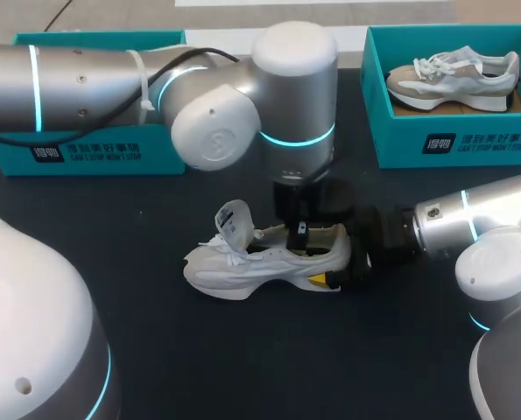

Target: Take the shoe out of the shoebox, open the shoe tongue, remove and reinsert the insole, then place the shoe into the shoebox

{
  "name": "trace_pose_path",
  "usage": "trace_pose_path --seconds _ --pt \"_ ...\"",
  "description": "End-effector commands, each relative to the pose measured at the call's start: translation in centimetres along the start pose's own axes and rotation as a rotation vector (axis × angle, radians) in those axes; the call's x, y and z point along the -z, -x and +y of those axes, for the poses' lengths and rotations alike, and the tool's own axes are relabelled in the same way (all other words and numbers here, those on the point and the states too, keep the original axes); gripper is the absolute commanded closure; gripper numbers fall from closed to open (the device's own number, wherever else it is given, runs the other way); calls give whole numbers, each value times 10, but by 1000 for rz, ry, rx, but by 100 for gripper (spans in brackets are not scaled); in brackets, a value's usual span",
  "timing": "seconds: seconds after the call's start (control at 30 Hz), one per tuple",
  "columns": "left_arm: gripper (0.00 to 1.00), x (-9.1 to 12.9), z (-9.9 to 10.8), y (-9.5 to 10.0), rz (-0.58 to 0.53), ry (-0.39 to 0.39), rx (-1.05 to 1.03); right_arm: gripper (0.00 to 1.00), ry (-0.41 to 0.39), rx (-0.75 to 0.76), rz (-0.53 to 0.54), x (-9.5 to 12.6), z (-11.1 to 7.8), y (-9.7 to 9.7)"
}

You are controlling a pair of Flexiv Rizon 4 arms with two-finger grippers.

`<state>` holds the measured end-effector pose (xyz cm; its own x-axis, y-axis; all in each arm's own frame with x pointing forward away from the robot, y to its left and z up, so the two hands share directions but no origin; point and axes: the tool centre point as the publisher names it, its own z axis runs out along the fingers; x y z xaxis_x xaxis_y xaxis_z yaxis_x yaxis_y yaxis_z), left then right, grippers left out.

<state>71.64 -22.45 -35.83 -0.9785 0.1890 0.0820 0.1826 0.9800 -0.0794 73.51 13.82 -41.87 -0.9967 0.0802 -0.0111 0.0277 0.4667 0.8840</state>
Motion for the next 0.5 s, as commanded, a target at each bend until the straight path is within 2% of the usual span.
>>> trace_pose_path --seconds 0.03,0.2,0.5 --pt "100 -6 5 4 24 -5 -5 100 -3 -1 -2 -4 -3 1" --pt "100 -18 10 0 55 8 5 100 -3 -1 -2 -4 -3 1" --pt "100 -33 14 -11 101 -16 -16 100 -3 -1 -2 -4 -3 1"
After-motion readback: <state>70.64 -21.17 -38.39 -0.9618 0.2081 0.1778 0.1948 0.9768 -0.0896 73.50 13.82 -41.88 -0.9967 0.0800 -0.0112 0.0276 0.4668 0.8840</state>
